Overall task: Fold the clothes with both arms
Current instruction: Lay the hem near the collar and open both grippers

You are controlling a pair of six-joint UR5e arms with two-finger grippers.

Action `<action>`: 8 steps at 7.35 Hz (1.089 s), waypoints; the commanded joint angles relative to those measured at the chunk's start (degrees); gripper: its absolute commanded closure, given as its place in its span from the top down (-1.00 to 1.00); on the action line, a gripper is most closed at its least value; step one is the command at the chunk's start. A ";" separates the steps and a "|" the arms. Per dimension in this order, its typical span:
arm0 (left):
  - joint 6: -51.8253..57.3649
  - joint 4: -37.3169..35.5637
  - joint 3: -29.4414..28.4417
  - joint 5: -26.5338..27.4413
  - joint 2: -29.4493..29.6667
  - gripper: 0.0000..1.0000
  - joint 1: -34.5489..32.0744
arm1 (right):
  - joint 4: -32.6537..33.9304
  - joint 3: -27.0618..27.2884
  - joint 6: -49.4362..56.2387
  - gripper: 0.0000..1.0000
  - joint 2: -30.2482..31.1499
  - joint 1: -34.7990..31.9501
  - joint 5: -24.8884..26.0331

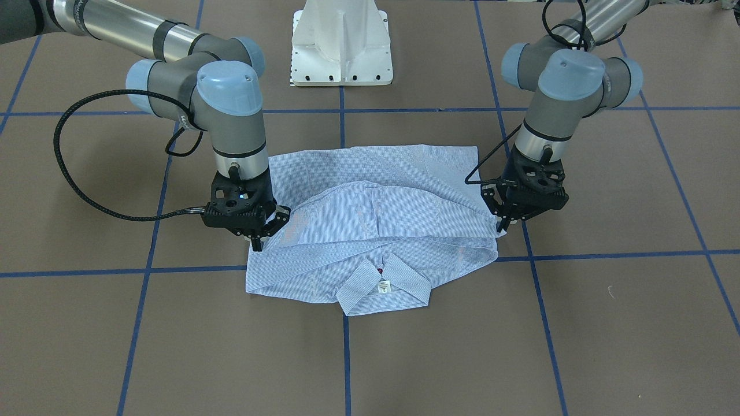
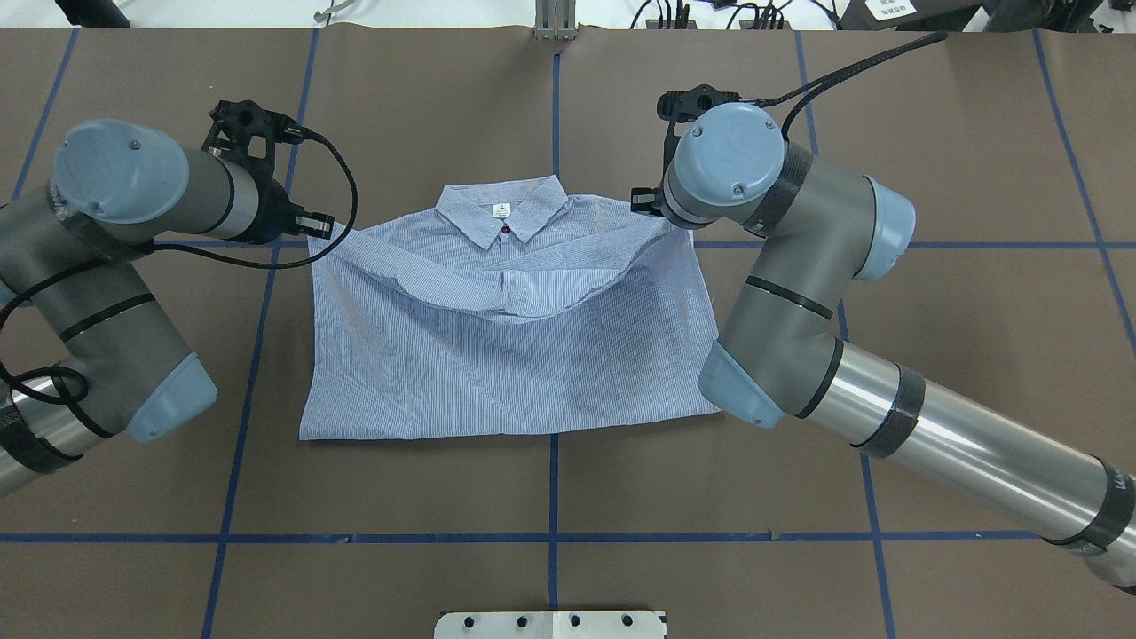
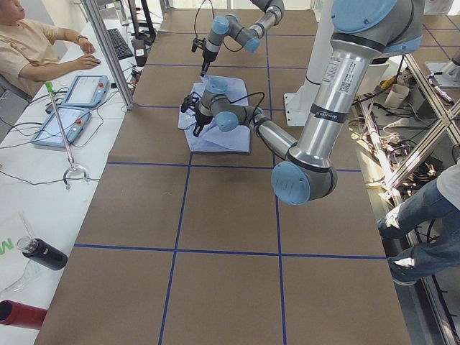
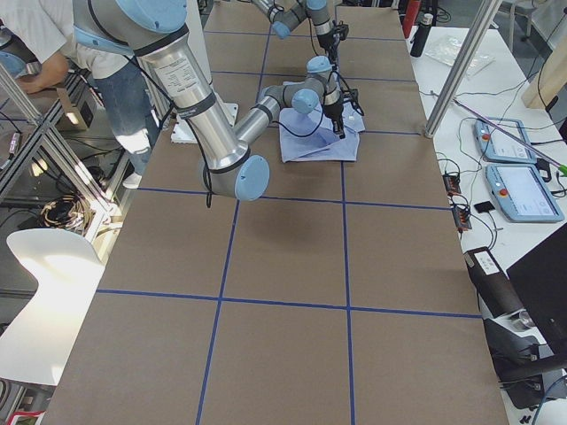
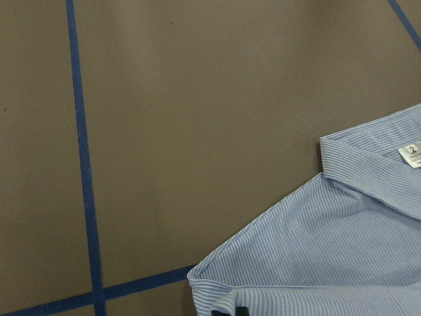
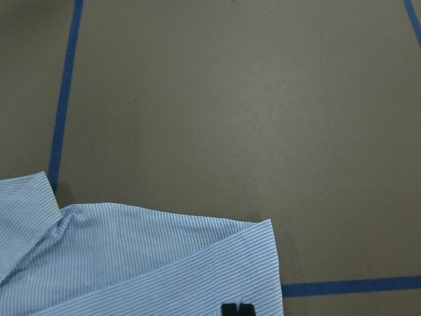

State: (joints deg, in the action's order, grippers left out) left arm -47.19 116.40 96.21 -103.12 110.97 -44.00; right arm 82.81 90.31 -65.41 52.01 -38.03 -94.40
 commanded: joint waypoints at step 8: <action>0.34 4.98 -4.45 -0.68 -0.05 -1.00 -0.13 | -4.49 -5.84 5.30 -1.00 0.20 -1.52 -2.36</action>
State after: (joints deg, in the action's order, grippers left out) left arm -46.85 121.34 91.72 -103.74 110.98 -44.12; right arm 79.25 85.24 -60.26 52.18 -39.54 -96.75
